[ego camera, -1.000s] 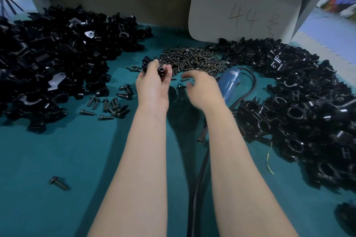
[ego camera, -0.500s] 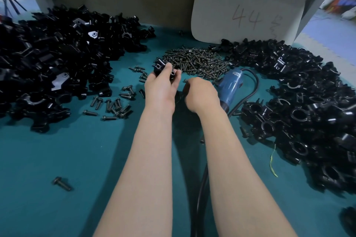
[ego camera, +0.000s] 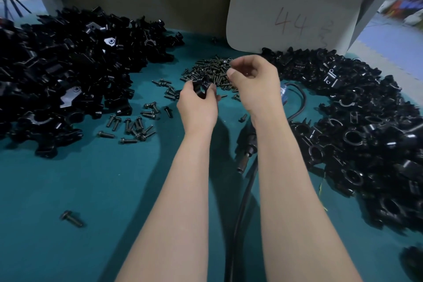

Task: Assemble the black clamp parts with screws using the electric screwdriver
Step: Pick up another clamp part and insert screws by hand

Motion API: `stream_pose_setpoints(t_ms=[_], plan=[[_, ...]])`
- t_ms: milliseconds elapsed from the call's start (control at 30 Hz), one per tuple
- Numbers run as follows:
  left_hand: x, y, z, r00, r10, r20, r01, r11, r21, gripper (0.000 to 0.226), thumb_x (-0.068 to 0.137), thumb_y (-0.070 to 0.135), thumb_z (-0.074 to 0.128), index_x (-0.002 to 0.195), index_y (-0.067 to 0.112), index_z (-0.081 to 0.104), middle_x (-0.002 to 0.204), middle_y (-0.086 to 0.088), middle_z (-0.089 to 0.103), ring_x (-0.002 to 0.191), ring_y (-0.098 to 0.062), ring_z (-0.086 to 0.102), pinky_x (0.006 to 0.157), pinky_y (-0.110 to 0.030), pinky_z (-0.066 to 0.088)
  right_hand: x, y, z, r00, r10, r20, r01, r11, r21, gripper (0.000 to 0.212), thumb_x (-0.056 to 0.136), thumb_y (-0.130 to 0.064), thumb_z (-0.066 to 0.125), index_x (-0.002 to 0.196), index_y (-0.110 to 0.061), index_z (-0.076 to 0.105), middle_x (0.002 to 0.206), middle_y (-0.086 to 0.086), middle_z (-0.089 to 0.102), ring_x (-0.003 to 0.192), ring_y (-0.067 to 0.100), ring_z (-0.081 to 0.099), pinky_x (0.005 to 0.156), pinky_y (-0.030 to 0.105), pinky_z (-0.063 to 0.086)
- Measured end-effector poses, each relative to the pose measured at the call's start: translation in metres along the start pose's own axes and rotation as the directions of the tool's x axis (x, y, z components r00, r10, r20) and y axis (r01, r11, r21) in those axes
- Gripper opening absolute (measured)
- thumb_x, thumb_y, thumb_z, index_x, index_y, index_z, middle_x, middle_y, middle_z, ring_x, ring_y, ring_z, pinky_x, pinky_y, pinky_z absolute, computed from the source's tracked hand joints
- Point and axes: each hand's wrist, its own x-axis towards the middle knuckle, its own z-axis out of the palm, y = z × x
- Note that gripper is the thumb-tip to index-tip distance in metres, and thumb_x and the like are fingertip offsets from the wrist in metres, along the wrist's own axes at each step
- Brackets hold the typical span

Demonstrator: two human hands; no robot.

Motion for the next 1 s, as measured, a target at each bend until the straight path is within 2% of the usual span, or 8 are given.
stream_pose_setpoints(t_ms=[133,300,367,433,700,800,867,1000], plan=[[-0.0032,0.0009,0.0,0.999,0.054,0.005,-0.054,0.99,0.129,0.011,0.095,0.022,0.059,0.097,0.011,0.058,0.091,0.001,0.066,0.075,-0.01,0.07,0.066,-0.022,0.049,-0.0007,-0.0005,0.0032,0.999,-0.025,0.034,0.026,0.999,-0.041,0.019,0.085,-0.008,0.066,0.077,-0.023,0.061,0.074,-0.014,0.062,0.068,-0.004,0.057,0.065,0.008,0.046],[-0.0062,0.0042,0.001,0.997,0.081,0.019,-0.083,0.963,0.255,0.026,0.095,0.029,0.057,0.11,0.009,0.056,0.095,-0.002,0.067,0.096,-0.022,0.065,0.068,-0.027,0.047,-0.0018,0.0002,0.0075,0.999,-0.021,0.027,0.024,0.994,-0.11,0.012,0.086,-0.007,0.065,0.08,-0.017,0.064,0.071,-0.014,0.06,0.053,-0.01,0.055,0.05,0.003,0.039],[-0.0076,0.0054,0.0024,0.998,0.066,0.023,-0.07,0.95,0.303,0.046,0.095,0.034,0.057,0.132,0.009,0.05,0.124,-0.008,0.062,0.117,-0.025,0.057,0.085,-0.03,0.048,-0.0019,0.0013,0.0077,1.0,-0.025,0.008,0.026,0.988,-0.151,0.012,0.086,-0.01,0.065,0.079,-0.02,0.064,0.072,-0.014,0.061,0.058,-0.006,0.056,0.052,0.002,0.039],[-0.0071,0.005,0.0031,0.998,0.052,0.025,-0.057,0.938,0.342,0.058,0.095,0.037,0.056,0.143,0.009,0.041,0.137,-0.01,0.054,0.124,-0.026,0.052,0.096,-0.035,0.046,-0.0016,0.0017,0.0074,0.999,-0.034,0.001,0.033,0.98,-0.195,0.012,0.086,-0.013,0.065,0.078,-0.023,0.064,0.074,-0.015,0.061,0.067,-0.003,0.056,0.057,0.002,0.04],[-0.0056,0.0031,0.0017,0.996,0.079,0.044,-0.09,0.904,0.417,0.045,0.093,0.037,0.055,0.127,0.008,0.054,0.113,-0.009,0.065,0.102,-0.028,0.061,0.078,-0.034,0.05,-0.001,0.0005,0.0039,0.997,-0.051,0.051,0.062,0.969,-0.241,0.012,0.086,-0.014,0.067,0.079,-0.024,0.065,0.076,-0.014,0.062,0.074,0.002,0.059,0.061,0.004,0.041],[-0.0064,0.003,0.003,0.994,0.086,0.063,-0.105,0.897,0.43,0.046,0.094,0.037,0.054,0.129,0.008,0.053,0.115,-0.008,0.064,0.104,-0.026,0.061,0.082,-0.035,0.051,-0.0019,0.0019,0.0045,0.999,-0.047,0.017,0.05,0.97,-0.236,0.01,0.086,-0.014,0.066,0.08,-0.023,0.066,0.079,-0.011,0.064,0.079,0.006,0.06,0.071,0.012,0.045],[-0.0068,0.0033,0.0042,0.994,0.084,0.07,-0.106,0.899,0.424,0.045,0.095,0.037,0.054,0.128,0.008,0.053,0.116,-0.009,0.064,0.106,-0.028,0.061,0.086,-0.039,0.052,-0.0022,0.0019,0.0049,0.999,-0.041,0.0,0.04,0.973,-0.226,0.011,0.086,-0.015,0.066,0.08,-0.024,0.066,0.076,-0.013,0.063,0.079,0.005,0.06,0.069,0.01,0.044],[-0.0067,0.0004,0.0043,0.989,0.132,0.062,-0.146,0.893,0.426,0.028,0.093,0.03,0.054,0.107,0.006,0.056,0.085,-0.002,0.061,0.079,-0.024,0.058,0.06,-0.031,0.044,-0.0032,0.0017,0.0063,0.998,-0.016,0.052,0.029,0.968,-0.248,0.015,0.086,-0.017,0.067,0.076,-0.028,0.064,0.074,-0.016,0.062,0.074,0.0,0.058,0.06,0.003,0.04]])
